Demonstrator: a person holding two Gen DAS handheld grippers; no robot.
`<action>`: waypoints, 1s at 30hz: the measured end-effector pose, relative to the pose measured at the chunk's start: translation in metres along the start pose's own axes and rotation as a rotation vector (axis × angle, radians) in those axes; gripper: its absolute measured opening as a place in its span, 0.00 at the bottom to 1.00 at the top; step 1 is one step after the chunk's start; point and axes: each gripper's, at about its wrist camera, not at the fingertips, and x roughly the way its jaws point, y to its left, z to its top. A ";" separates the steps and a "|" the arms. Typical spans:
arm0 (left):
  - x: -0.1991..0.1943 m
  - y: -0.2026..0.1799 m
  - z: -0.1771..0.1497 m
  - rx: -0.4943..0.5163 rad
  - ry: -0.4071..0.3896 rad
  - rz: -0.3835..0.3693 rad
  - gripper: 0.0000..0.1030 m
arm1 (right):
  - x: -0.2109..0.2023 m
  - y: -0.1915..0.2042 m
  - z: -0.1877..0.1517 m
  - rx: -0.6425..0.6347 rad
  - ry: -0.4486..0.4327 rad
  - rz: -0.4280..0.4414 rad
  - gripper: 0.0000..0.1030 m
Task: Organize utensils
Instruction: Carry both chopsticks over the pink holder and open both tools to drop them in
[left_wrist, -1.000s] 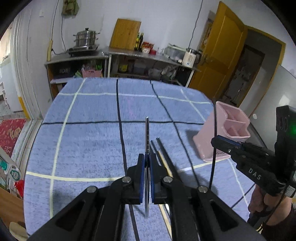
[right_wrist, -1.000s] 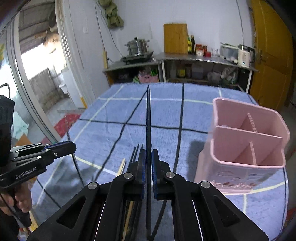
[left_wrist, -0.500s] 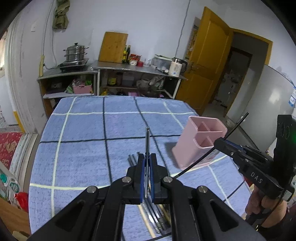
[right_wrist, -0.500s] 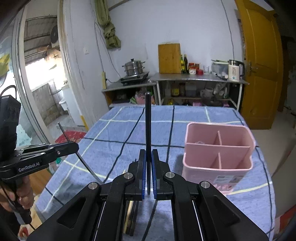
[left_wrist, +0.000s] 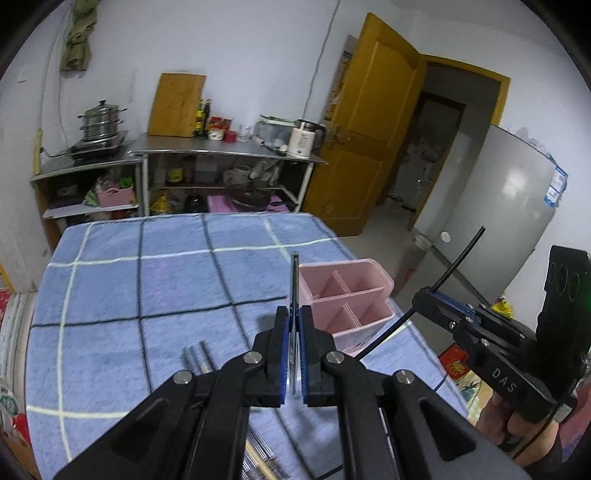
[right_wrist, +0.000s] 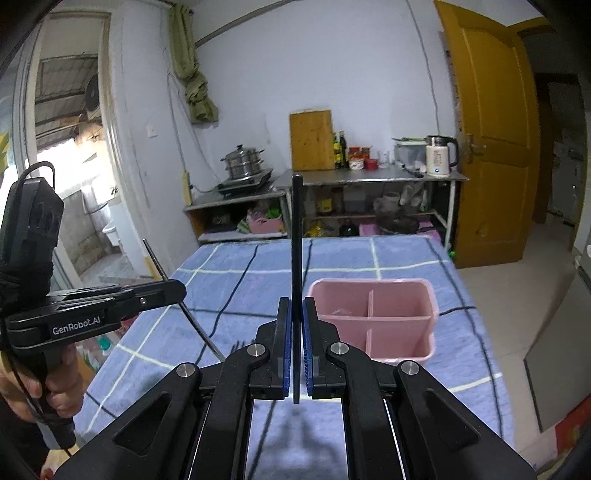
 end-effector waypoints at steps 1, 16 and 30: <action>0.003 -0.004 0.005 0.002 -0.002 -0.010 0.05 | -0.002 -0.002 0.003 0.003 -0.006 -0.005 0.05; 0.070 -0.030 0.050 0.026 0.022 -0.060 0.05 | 0.036 -0.038 0.029 0.042 -0.004 -0.045 0.05; 0.128 -0.018 0.016 0.020 0.111 -0.043 0.05 | 0.095 -0.064 -0.008 0.094 0.126 -0.050 0.05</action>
